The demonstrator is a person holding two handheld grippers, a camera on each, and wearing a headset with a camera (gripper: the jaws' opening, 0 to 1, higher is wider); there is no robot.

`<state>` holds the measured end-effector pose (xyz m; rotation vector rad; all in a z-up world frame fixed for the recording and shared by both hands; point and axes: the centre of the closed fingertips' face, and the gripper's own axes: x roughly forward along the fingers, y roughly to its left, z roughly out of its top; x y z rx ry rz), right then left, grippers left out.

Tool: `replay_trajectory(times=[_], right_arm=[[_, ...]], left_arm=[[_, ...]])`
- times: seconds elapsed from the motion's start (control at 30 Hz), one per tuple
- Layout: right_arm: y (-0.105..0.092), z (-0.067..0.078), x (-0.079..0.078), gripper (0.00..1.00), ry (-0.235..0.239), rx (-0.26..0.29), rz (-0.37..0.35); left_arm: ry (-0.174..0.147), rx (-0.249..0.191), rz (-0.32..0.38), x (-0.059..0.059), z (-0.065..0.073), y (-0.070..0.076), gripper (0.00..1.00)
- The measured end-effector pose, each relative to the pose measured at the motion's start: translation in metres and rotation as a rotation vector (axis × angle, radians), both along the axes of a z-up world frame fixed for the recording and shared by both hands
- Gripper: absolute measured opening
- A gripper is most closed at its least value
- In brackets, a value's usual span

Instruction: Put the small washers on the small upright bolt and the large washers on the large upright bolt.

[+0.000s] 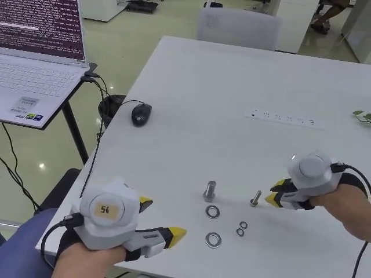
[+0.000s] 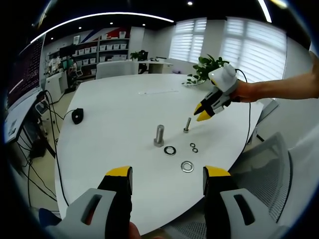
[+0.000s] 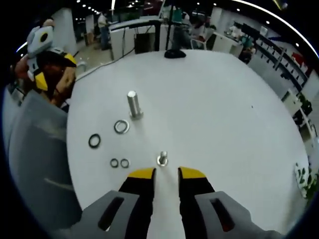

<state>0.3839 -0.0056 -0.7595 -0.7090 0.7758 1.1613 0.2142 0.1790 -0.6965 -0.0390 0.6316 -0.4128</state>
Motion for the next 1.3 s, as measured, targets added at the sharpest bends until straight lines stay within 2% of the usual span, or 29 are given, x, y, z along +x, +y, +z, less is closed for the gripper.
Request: replay_trajectory(times=[0.23, 0.27, 0.6, 0.73, 0.93, 1.0, 1.23, 1.3], right_arm=[[-0.002, -0.014, -0.031, 0.18, 0.036, 0.003, 0.01], [0.0, -0.017, -0.04, 0.18, 0.045, 0.002, 0.029], [0.027, -0.041, -0.081, 0.17, 0.108, -0.021, 0.135], [0.035, -0.052, -0.088, 0.17, 0.138, -0.037, 0.134], [0.035, -0.065, -0.087, 0.16, 0.128, -0.092, 0.138], [0.035, -0.065, -0.084, 0.17, 0.109, -0.108, 0.147], [0.039, -0.066, -0.082, 0.17, 0.12, -0.102, 0.145], [0.041, -0.066, -0.083, 0.17, 0.105, -0.112, 0.167]], left_arm=[[-0.001, 0.001, -0.003, 0.0, -0.001, 0.0, 0.57], [0.0, 0.003, -0.004, 0.0, -0.001, 0.0, 0.57], [0.0, 0.004, -0.007, 0.0, 0.0, -0.001, 0.56], [-0.001, 0.003, -0.008, -0.001, 0.001, -0.002, 0.56], [-0.001, 0.005, -0.005, -0.002, 0.001, -0.001, 0.56], [0.0, 0.005, -0.002, -0.002, 0.0, 0.0, 0.56], [0.0, 0.002, -0.003, -0.002, -0.001, -0.001, 0.56], [-0.001, 0.002, -0.008, -0.001, -0.001, -0.003, 0.56]])
